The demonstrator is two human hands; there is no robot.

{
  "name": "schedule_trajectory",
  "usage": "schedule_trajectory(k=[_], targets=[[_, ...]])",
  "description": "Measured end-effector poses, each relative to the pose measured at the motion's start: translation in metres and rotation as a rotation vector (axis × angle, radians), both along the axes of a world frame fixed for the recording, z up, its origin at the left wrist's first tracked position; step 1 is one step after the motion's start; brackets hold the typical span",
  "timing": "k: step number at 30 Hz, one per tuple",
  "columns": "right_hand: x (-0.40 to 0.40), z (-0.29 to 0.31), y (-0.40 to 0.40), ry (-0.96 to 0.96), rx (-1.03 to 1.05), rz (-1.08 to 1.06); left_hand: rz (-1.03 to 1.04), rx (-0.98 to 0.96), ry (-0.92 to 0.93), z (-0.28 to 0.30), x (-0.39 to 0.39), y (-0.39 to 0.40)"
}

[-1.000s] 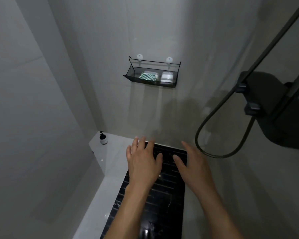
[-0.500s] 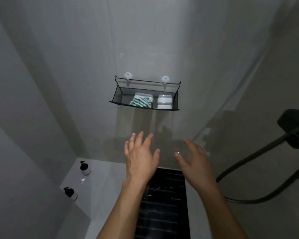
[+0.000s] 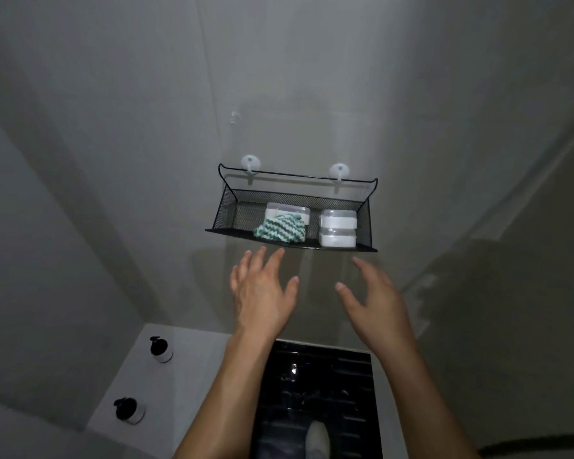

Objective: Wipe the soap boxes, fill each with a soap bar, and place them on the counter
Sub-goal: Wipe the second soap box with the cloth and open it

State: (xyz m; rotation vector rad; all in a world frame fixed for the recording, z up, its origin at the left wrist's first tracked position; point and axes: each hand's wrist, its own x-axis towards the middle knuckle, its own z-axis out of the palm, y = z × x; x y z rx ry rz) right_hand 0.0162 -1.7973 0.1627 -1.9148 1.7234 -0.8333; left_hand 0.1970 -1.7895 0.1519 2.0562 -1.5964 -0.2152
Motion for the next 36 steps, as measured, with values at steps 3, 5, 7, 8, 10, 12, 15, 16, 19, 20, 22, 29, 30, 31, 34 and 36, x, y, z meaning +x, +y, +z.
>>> schedule_trajectory(k=[3, 5, 7, 8, 10, 12, 15, 16, 19, 20, 22, 29, 30, 31, 34, 36], targets=[[0.012, 0.000, -0.049, -0.021, -0.005, 0.040, 0.028, -0.006, -0.011, 0.000, 0.011, -0.043], [0.018, 0.003, -0.082, -0.033, -0.003, 0.069, 0.048, -0.006, -0.019, 0.002, 0.017, -0.072], [0.024, 0.008, -0.115, -0.037, 0.000, 0.092, 0.063, -0.009, -0.037, 0.004, 0.022, -0.101], [0.027, 0.010, -0.130, -0.034, 0.004, 0.105, 0.066, -0.006, -0.047, 0.005, 0.024, -0.114], [0.032, 0.013, -0.154, -0.026, 0.015, 0.134, 0.064, 0.016, -0.069, 0.003, 0.028, -0.135], [0.035, 0.015, -0.172, -0.025, 0.038, 0.155, 0.040, 0.074, -0.107, 0.000, 0.032, -0.152], [0.038, 0.014, -0.191, -0.035, 0.083, 0.167, 0.003, 0.155, -0.145, -0.006, 0.038, -0.171], [0.040, 0.014, -0.196, -0.041, 0.097, 0.168, 0.000, 0.170, -0.141, -0.007, 0.039, -0.177], [0.045, 0.013, -0.211, -0.031, 0.134, 0.165, -0.010, 0.216, -0.115, -0.010, 0.041, -0.192], [0.047, 0.013, -0.215, -0.023, 0.148, 0.158, -0.023, 0.228, -0.114, -0.012, 0.041, -0.196], [0.052, 0.013, -0.220, -0.016, 0.175, 0.139, -0.059, 0.236, -0.123, -0.016, 0.044, -0.201], [0.072, 0.011, -0.237, 0.039, 0.217, 0.106, -0.190, 0.172, -0.047, -0.013, 0.068, -0.212], [0.076, 0.009, -0.240, 0.035, 0.231, 0.101, -0.182, 0.156, -0.006, -0.010, 0.075, -0.212], [0.080, 0.008, -0.243, 0.032, 0.253, 0.095, -0.163, 0.145, 0.051, -0.005, 0.083, -0.212], [0.094, 0.005, -0.250, 0.053, 0.334, 0.083, -0.086, 0.107, 0.242, 0.005, 0.113, -0.216], [0.102, 0.002, -0.254, 0.077, 0.382, 0.079, -0.032, 0.086, 0.294, 0.007, 0.126, -0.223]])
